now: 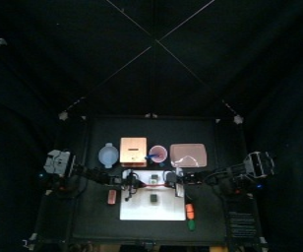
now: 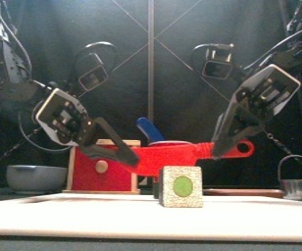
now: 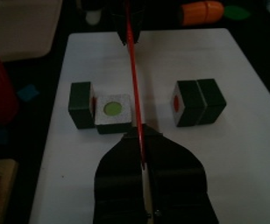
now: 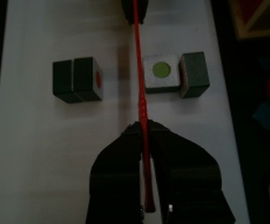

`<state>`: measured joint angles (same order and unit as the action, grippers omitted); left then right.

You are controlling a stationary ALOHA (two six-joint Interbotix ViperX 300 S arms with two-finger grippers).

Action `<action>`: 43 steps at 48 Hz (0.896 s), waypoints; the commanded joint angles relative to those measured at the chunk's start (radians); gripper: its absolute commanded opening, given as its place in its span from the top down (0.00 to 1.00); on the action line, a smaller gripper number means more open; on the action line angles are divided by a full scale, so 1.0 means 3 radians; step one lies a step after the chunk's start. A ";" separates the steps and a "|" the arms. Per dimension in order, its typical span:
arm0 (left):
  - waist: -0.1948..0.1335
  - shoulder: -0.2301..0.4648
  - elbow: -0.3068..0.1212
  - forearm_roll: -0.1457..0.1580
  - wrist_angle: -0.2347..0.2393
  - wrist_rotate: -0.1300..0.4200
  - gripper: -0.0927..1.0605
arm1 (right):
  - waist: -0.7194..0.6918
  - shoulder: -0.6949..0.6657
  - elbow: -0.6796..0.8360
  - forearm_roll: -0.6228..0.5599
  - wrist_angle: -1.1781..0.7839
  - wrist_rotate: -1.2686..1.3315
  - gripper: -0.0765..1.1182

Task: Cut the sushi into 4 pieces with the knife
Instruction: Cut the sushi into 4 pieces

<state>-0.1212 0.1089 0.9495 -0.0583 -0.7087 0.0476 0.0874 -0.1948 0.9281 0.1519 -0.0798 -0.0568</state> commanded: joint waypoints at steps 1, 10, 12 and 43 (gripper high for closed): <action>-0.0159 -0.0097 -0.0041 0.0153 -0.0005 0.0005 0.79 | 0.0112 -0.0123 0.0000 0.0010 -0.0005 0.0000 0.85; -0.0276 0.0123 -0.0184 0.0281 -0.0005 -0.0010 0.79 | 0.0251 -0.0005 -0.0010 0.0102 -0.0015 0.0000 0.85; -0.0297 0.0174 -0.0205 0.0286 -0.0005 -0.0010 0.79 | 0.0266 0.0026 -0.0015 0.0112 -0.0015 0.0000 0.85; -0.0409 0.0353 -0.0256 0.0087 0.0266 -0.0026 0.79 | 0.0307 0.0414 -0.0133 0.0128 -0.0015 0.0000 0.85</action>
<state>-0.2393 0.2117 0.8836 -0.0307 -0.6427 0.0353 0.1887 -0.0798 0.9004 0.1902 -0.0828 -0.0537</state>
